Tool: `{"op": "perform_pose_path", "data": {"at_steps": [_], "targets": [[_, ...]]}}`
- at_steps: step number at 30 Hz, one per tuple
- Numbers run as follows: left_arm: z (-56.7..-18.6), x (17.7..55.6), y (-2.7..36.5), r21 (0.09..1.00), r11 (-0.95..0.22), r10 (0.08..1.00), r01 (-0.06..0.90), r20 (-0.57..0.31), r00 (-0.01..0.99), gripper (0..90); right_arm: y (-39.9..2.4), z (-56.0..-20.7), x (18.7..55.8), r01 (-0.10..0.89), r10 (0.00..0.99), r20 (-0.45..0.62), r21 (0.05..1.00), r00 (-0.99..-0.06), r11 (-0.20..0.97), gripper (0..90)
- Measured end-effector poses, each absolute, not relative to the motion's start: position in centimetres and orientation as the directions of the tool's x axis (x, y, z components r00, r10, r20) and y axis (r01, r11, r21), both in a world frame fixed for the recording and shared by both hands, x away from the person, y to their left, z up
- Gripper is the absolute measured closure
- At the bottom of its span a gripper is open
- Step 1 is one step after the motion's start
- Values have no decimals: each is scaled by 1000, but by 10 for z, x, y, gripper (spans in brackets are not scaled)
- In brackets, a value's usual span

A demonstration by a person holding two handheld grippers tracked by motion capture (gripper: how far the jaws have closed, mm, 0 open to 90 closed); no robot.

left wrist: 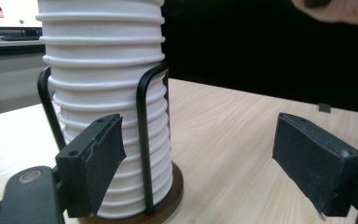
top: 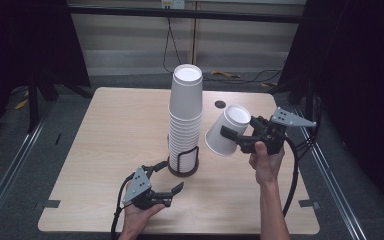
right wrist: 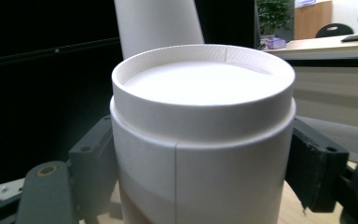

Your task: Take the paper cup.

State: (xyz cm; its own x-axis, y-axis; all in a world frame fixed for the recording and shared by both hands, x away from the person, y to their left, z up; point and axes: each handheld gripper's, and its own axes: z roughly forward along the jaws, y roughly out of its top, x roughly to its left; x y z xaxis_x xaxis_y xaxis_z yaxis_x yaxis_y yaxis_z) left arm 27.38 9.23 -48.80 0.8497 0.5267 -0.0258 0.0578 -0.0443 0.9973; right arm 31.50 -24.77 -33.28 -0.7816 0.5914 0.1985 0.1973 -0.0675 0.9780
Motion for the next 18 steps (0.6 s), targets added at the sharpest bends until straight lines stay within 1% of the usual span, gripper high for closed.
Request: {"op": "perform_pose_path", "data": {"at_steps": [2,4,10,12,13,18], "targets": [[-486,274,91,997,-31,517,73,-46,855,181,-247,-335,314,201,595,197,978,-780,-60,220],[-484,276,91,997,-41,510,65,-35,859,184,-246,-340,312,205,590,202,977,-782,-63,220],[-479,277,87,996,-28,482,81,-57,874,184,-243,-351,307,220,583,209,974,-785,-52,220],[-477,278,86,996,-30,473,79,-55,879,169,-241,-355,305,220,572,214,974,-792,-59,220],[-477,278,84,996,-14,468,86,-69,881,160,-241,-357,305,223,572,216,973,-791,-58,220],[-470,280,84,996,-38,448,76,-51,893,164,-237,-366,301,235,559,223,971,-798,-51,221]]}}
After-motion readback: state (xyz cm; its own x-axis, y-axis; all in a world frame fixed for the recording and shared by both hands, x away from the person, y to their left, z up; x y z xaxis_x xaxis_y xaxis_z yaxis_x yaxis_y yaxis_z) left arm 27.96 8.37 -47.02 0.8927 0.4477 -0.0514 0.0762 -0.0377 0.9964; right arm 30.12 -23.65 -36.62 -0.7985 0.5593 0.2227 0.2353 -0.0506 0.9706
